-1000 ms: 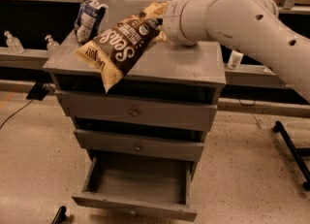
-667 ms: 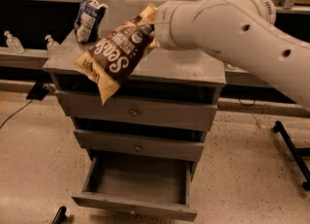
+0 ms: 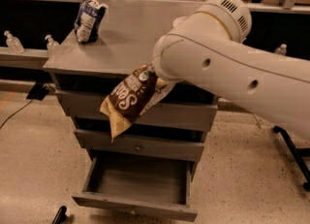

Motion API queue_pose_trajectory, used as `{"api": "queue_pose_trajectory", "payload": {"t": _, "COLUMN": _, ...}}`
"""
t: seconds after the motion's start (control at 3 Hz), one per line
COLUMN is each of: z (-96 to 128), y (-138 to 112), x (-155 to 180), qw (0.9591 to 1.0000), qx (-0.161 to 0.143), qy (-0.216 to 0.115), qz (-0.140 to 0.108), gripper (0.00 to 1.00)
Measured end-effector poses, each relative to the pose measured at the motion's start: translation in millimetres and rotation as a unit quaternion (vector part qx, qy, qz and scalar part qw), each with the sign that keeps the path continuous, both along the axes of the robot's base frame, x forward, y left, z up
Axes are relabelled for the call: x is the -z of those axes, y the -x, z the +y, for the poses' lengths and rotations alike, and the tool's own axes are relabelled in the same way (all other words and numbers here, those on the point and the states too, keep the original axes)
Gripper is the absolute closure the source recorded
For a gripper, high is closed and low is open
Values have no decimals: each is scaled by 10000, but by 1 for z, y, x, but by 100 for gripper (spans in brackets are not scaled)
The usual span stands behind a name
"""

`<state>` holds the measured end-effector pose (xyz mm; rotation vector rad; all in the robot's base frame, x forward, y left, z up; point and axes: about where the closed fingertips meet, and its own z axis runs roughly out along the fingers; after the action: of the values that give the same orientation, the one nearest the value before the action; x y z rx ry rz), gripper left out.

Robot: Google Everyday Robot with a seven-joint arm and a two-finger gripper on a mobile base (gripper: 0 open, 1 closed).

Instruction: Place brown chip bag into bottom drawer

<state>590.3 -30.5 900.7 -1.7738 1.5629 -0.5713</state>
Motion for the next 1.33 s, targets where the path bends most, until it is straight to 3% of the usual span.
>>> {"api": "queue_pose_trajectory", "payload": {"t": 0.33, "z": -11, "y": 5, "x": 6, "qw": 9994, "qx": 273, "qy": -23, "qz": 195, "gripper": 100}}
{"api": "queue_pose_trajectory", "payload": {"t": 0.67, "z": -26, "y": 4, "x": 42, "qw": 9917, "qx": 661, "qy": -704, "qz": 847, "gripper": 100}}
{"api": "queue_pose_trajectory", "payload": {"t": 1.0, "z": -35, "y": 25, "x": 97, "qw": 9618, "qx": 1297, "qy": -1661, "qz": 1748, "gripper": 100}}
{"api": "queue_pose_trajectory", "payload": {"t": 1.33, "z": -29, "y": 56, "x": 148, "qw": 9126, "qx": 1807, "qy": -2651, "qz": 2534, "gripper": 100}}
